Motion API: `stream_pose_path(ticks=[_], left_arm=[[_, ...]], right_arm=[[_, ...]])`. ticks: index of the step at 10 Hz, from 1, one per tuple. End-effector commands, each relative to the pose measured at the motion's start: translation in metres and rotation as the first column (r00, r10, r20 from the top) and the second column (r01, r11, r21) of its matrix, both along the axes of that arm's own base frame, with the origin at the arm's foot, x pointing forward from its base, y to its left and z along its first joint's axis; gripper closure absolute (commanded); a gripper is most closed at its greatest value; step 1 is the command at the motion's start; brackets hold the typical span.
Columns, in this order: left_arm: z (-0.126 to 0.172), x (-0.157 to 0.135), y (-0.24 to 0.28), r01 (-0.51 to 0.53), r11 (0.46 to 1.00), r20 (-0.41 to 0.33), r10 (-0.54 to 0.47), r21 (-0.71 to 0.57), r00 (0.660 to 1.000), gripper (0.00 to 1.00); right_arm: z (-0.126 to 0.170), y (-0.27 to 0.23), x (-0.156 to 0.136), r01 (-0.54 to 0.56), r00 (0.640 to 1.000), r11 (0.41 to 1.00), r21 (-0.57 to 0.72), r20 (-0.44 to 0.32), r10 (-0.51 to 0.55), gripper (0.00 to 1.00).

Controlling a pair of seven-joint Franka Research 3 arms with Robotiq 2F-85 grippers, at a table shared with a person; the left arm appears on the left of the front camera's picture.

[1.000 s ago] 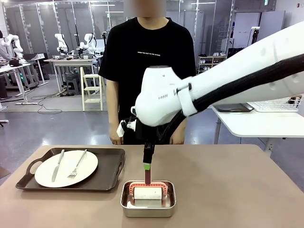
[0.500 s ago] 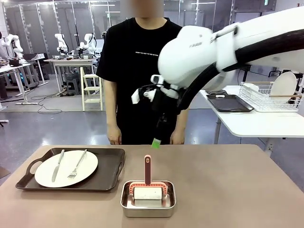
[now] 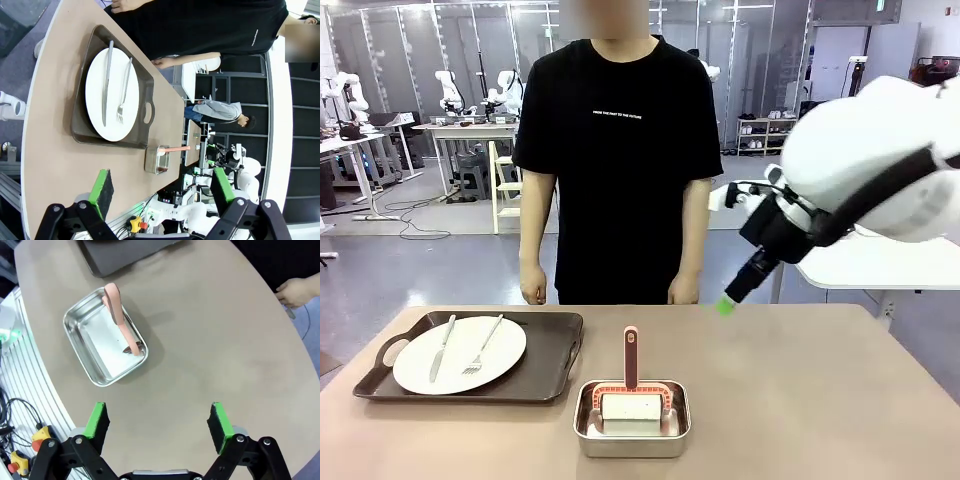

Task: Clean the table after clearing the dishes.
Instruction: Place the Lint Roller back on top of the Airtight Container.

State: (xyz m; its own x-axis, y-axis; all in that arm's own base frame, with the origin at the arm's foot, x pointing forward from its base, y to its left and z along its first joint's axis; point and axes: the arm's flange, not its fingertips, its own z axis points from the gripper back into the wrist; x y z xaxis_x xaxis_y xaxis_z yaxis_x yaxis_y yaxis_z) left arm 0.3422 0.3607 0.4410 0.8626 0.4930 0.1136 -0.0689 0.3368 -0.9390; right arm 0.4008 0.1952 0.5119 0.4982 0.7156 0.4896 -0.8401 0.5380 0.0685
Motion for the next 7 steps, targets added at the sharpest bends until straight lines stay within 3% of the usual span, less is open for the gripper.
stream_pose_path(ticks=[1,7], left_arm=[[0.0008,-0.0015,0.0014,-0.009,1.000,0.013,0.009,-0.004,1.000,0.00],[0.0008,-0.0015,0.0014,-0.009,1.000,0.013,0.009,-0.004,1.000,0.00]], right_arm=[[0.0083,0.0306,0.0076,-0.065,0.998,0.998,-0.022,-0.015,0.065,0.00],[0.0083,0.0306,0.0076,-0.065,0.998,0.998,-0.022,-0.015,0.065,0.00]])
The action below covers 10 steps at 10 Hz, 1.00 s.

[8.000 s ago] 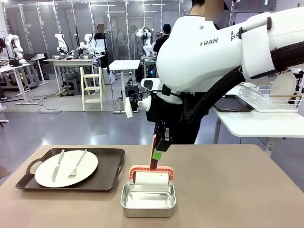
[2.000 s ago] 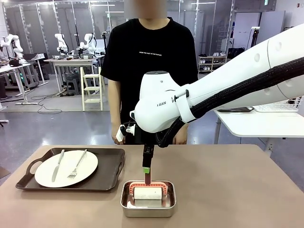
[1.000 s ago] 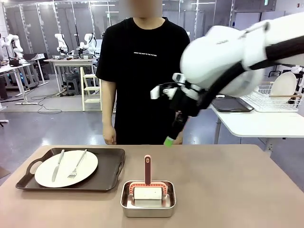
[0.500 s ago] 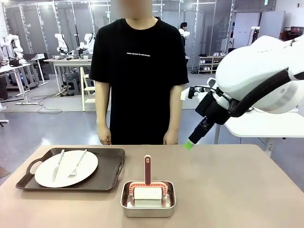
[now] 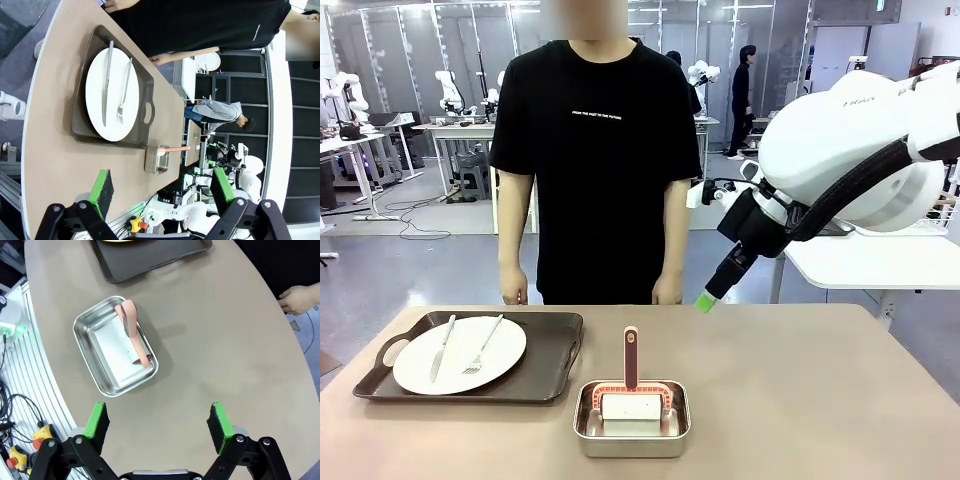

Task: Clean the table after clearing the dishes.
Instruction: Place the Lint Roller back on top of the Airtight Container, then when the right (or left) Handle tray is removed, use the right hand (or left hand) to clean the right (or left) side of the table with the Lint Roller.

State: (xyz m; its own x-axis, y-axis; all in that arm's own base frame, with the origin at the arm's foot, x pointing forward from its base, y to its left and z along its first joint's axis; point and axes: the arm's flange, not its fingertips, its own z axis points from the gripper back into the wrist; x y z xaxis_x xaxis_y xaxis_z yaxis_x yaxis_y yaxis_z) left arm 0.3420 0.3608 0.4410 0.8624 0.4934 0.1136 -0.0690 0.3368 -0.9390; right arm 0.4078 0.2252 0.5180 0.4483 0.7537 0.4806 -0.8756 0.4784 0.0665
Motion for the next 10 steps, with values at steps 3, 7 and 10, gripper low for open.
stream_pose_path(ticks=[3,7,10], left_arm=[[0.0009,-0.0014,0.0013,-0.008,1.000,0.013,0.008,-0.004,1.000,0.00],[0.0009,-0.0014,0.0013,-0.008,1.000,0.013,0.008,-0.004,1.000,0.00],[0.0009,-0.0014,0.0013,-0.008,1.000,0.013,0.008,-0.004,1.000,0.00]], right_arm=[[0.0023,0.0007,0.0006,0.005,1.000,1.000,-0.013,-0.010,-0.005,0.00],[0.0023,0.0007,0.0006,0.005,1.000,1.000,-0.013,-0.010,-0.005,0.00],[0.0023,0.0007,0.0006,0.005,1.000,1.000,-0.013,-0.010,-0.005,0.00]])
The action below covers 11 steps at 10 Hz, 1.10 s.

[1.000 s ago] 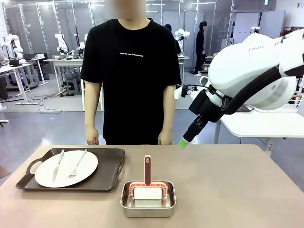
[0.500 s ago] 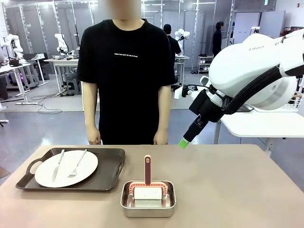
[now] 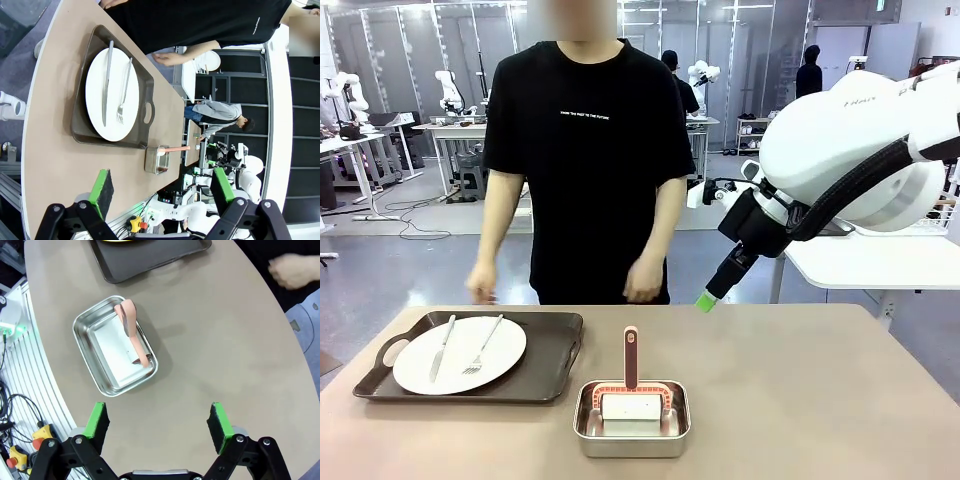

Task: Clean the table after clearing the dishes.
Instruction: When the right (or left) Handle tray is removed, use the right hand (or left hand) to clean the right (or left) side of the table with the Lint Roller.

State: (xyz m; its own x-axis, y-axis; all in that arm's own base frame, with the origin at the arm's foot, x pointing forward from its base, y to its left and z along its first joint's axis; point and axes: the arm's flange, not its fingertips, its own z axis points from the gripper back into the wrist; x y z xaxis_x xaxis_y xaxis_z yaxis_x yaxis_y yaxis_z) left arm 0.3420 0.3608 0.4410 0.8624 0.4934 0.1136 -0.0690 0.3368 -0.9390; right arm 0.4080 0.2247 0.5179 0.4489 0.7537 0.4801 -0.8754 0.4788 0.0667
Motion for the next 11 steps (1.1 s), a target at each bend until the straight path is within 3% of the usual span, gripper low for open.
stream_pose_path(ticks=[1,3,4,5,8,11], left_arm=[[0.001,-0.001,0.001,-0.008,1.000,0.013,0.008,-0.004,1.000,0.00],[0.001,-0.001,0.001,-0.008,1.000,0.013,0.008,-0.004,1.000,0.00],[0.001,-0.001,0.001,-0.008,1.000,0.013,0.008,-0.004,1.000,0.00],[0.001,-0.001,0.001,-0.008,1.000,0.013,0.008,-0.004,1.000,0.00],[0.001,-0.001,0.001,-0.008,1.000,0.013,0.008,-0.004,1.000,0.00],[0.001,-0.001,0.001,-0.008,1.000,0.013,0.008,-0.004,1.000,0.00]], right_arm=[[0.002,0.001,0.000,0.005,1.000,1.000,-0.012,-0.010,-0.005,0.00],[0.000,0.000,0.000,0.000,1.000,1.000,0.000,0.000,0.000,0.00],[0.025,-0.044,-0.002,0.048,0.991,0.952,0.301,-0.132,-0.009,0.00],[0.034,-0.086,-0.010,0.075,0.973,0.881,0.467,-0.226,0.037,0.00],[0.029,-0.180,-0.043,0.161,0.943,0.668,0.726,-0.312,0.112,0.00],[-0.006,-0.294,-0.073,0.340,0.905,0.361,0.868,-0.406,0.126,0.00]])
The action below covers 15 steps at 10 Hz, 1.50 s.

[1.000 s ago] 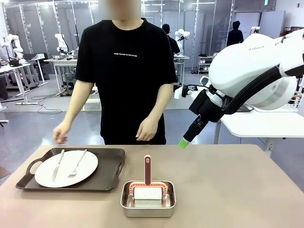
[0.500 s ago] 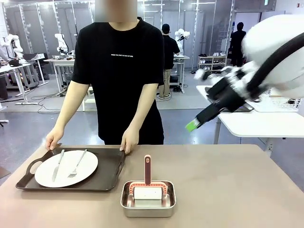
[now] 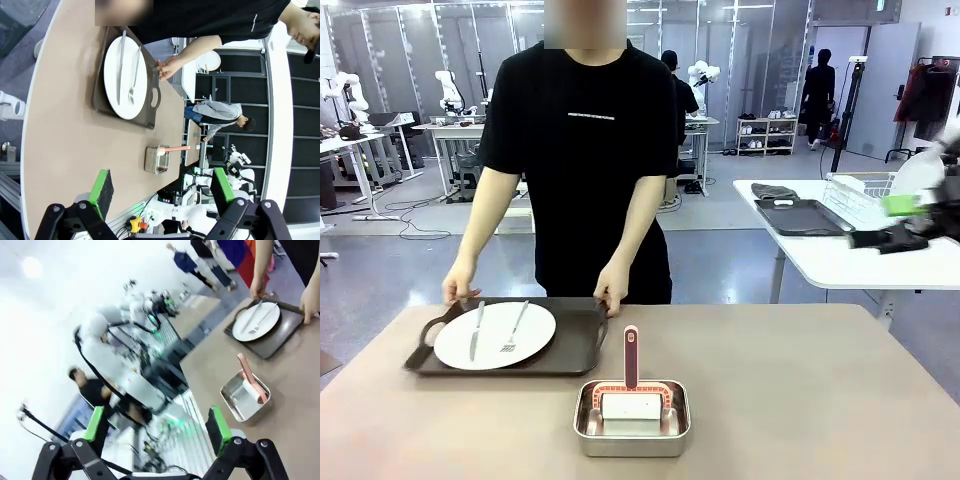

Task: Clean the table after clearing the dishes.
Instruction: When the right (or left) Handle tray is removed, use the right hand (or left hand) to clean the right (or left) side of the table with the Lint Roller.

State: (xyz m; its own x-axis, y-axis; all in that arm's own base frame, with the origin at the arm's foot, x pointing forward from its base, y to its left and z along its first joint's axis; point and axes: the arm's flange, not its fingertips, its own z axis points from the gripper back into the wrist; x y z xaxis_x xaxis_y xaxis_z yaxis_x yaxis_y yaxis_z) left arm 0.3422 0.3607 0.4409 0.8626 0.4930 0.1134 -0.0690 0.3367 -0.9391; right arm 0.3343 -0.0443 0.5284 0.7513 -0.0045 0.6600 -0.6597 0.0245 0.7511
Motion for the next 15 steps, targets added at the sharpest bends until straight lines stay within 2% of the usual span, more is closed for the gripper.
stream_pose_path(ticks=[1,3,4,6,7,8,11,12,13,14,15], left_arm=[[0.001,-0.002,0.001,-0.009,1.000,0.013,0.009,-0.004,1.000,0.00],[0.001,-0.002,0.001,-0.009,1.000,0.013,0.009,-0.004,1.000,0.00],[0.001,-0.002,0.001,-0.009,1.000,0.013,0.009,-0.004,1.000,0.00],[0.001,-0.002,0.001,-0.009,1.000,0.013,0.009,-0.004,1.000,0.00],[0.001,-0.002,0.001,-0.009,1.000,0.013,0.009,-0.004,1.000,0.00],[0.001,-0.002,0.001,-0.009,1.000,0.013,0.009,-0.004,1.000,0.00],[0.001,-0.002,0.001,-0.009,1.000,0.013,0.009,-0.004,1.000,0.00],[0.001,-0.002,0.001,-0.009,1.000,0.013,0.009,-0.004,1.000,0.00],[0.001,-0.002,0.001,-0.009,1.000,0.013,0.009,-0.004,1.000,0.00],[0.001,-0.002,0.001,-0.009,1.000,0.013,0.009,-0.004,1.000,0.00],[0.001,-0.002,0.001,-0.009,1.000,0.013,0.009,-0.004,1.000,0.00]], right_arm=[[-0.035,-0.058,-0.008,0.109,0.988,0.986,0.127,-0.126,-0.093,0.00],[-0.069,-0.115,-0.015,0.271,0.939,0.956,0.114,-0.249,-0.236,0.00],[-0.079,-0.137,-0.018,0.331,0.905,0.942,0.052,-0.301,-0.301,0.00],[-0.085,-0.175,-0.029,0.464,0.840,0.886,-0.014,-0.308,-0.446,0.00],[-0.081,-0.187,-0.036,0.502,0.819,0.862,-0.073,-0.282,-0.500,0.00],[-0.075,-0.191,-0.040,0.514,0.803,0.849,-0.122,-0.280,-0.526,0.00],[-0.078,-0.215,-0.044,0.590,0.697,0.765,-0.258,-0.317,-0.644,0.00],[-0.081,-0.222,-0.046,0.603,0.689,0.753,-0.262,-0.306,-0.657,0.00],[-0.082,-0.223,-0.045,0.608,0.701,0.757,-0.240,-0.286,-0.654,0.00],[-0.083,-0.217,-0.039,0.580,0.739,0.782,-0.228,-0.257,-0.623,0.00],[-0.084,-0.228,-0.043,0.606,0.705,0.758,-0.241,-0.280,-0.652,0.00]])
